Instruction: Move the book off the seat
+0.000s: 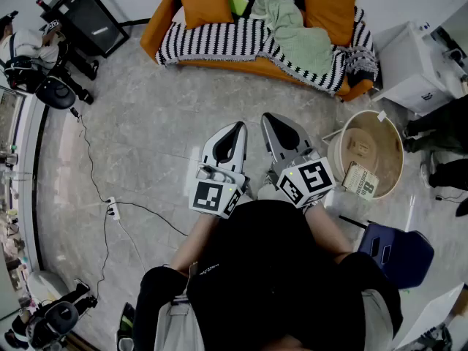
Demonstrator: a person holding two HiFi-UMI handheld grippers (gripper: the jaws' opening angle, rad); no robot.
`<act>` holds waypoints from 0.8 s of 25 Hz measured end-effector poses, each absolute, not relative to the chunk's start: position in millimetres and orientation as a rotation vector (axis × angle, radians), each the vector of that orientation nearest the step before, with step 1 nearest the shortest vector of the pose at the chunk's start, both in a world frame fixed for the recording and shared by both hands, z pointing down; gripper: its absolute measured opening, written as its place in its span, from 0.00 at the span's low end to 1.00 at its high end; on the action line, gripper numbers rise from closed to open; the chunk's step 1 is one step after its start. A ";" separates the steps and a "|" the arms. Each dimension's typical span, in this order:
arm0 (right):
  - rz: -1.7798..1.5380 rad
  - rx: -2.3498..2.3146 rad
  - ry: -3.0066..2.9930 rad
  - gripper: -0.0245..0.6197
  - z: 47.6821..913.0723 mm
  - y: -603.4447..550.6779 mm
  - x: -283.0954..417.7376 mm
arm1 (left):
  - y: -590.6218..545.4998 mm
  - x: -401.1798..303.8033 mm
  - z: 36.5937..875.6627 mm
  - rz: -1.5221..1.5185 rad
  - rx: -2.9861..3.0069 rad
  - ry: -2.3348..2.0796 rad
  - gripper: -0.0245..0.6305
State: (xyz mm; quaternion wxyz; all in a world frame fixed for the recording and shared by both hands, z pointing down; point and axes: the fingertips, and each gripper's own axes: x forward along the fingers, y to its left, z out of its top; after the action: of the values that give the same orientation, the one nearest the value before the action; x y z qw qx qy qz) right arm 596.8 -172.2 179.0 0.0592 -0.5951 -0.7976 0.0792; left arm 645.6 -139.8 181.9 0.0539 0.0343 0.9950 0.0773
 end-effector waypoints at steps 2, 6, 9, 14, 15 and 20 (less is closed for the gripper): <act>0.240 -1.822 -2.408 0.06 174.6 -173.4 592.0 | -143.0 641.8 182.2 0.251 0.124 3.027 0.05; 0.238 -1.846 -2.390 0.06 171.7 -175.9 578.7 | -147.4 628.3 183.4 0.229 0.155 3.038 0.05; 0.249 -1.836 -2.380 0.06 174.8 -179.7 563.7 | -151.7 615.2 184.1 0.231 0.165 3.038 0.05; 0.276 -1.833 -2.368 0.06 176.0 -188.6 540.8 | -165.0 591.0 187.3 0.160 0.160 3.072 0.05; 0.278 -1.831 -2.366 0.06 176.7 -190.4 536.2 | -167.2 586.3 187.7 0.150 0.161 3.076 0.05; 0.299 -1.836 -2.343 0.06 182.0 -202.1 509.8 | -177.6 561.6 190.5 0.178 0.153 3.081 0.05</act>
State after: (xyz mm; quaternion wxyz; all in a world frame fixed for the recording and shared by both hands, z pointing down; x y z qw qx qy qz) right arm 509.8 -202.1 182.0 0.0750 -0.6119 -0.7810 0.0997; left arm 561.6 -177.6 190.5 0.0258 0.0495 0.9968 0.0576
